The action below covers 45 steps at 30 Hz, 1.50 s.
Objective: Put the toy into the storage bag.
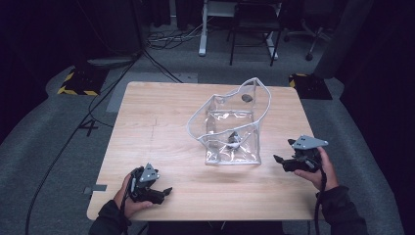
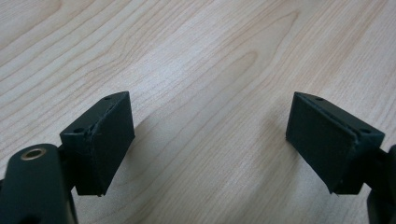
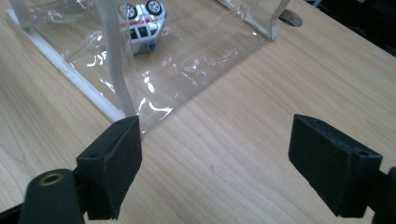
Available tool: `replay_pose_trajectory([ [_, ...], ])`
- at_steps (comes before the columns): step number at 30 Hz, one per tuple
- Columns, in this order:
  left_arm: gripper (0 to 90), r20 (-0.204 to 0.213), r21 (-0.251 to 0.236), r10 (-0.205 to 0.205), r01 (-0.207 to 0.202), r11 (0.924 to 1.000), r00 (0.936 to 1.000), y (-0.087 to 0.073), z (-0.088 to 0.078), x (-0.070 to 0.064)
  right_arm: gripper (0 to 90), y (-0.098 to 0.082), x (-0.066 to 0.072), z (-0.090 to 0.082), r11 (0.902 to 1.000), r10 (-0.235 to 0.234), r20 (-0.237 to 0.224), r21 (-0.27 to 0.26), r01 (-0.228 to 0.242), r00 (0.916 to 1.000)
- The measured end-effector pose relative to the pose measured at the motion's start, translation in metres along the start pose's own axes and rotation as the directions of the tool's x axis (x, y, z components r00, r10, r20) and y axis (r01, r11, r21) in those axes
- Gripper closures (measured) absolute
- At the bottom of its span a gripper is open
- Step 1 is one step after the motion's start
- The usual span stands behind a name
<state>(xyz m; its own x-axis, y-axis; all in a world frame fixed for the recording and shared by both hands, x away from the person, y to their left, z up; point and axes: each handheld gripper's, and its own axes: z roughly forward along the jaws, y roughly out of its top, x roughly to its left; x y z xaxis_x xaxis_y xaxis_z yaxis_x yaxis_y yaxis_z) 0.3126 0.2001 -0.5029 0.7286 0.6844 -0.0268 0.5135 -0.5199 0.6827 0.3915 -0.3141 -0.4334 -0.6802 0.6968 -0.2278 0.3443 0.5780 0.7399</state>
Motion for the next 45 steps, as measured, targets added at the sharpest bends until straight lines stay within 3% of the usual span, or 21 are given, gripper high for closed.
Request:
replay_pose_trajectory([
  [8,15.7,0.002,0.000,-0.003,0.003,1.0000,1.0000,0.000,0.000,0.000,18.0,-0.016,0.006,0.002,0.9991,0.034,-0.016,0.027,-0.033,0.9993],
  [10,15.7,-0.003,0.001,0.007,-0.007,1.0000,1.0000,0.000,0.000,0.000,18.0,-0.022,0.007,0.002,0.9988,0.019,-0.020,0.046,-0.018,0.9996],
  [22,15.5,0.007,0.001,-0.003,0.003,1.0000,1.0000,0.001,0.001,0.000,17.9,-0.056,0.013,-0.002,0.9938,0.043,-0.027,0.104,-0.040,0.9987],
  [33,15.6,0.007,0.000,-0.003,0.003,1.0000,1.0000,0.001,0.001,0.000,17.8,-0.076,0.011,-0.011,0.9916,0.082,-0.043,0.103,-0.077,0.9957],
  [37,15.6,0.007,0.001,-0.003,0.003,1.0000,1.0000,0.001,0.001,0.000,17.8,-0.083,0.009,-0.014,0.9873,0.125,-0.039,0.104,-0.121,0.9914],
  [45,15.5,0.007,-0.001,-0.003,0.003,1.0000,1.0000,0.001,0.001,0.001,17.7,-0.098,0.004,-0.020,0.9824,0.162,-0.030,0.099,-0.159,0.9863],
])
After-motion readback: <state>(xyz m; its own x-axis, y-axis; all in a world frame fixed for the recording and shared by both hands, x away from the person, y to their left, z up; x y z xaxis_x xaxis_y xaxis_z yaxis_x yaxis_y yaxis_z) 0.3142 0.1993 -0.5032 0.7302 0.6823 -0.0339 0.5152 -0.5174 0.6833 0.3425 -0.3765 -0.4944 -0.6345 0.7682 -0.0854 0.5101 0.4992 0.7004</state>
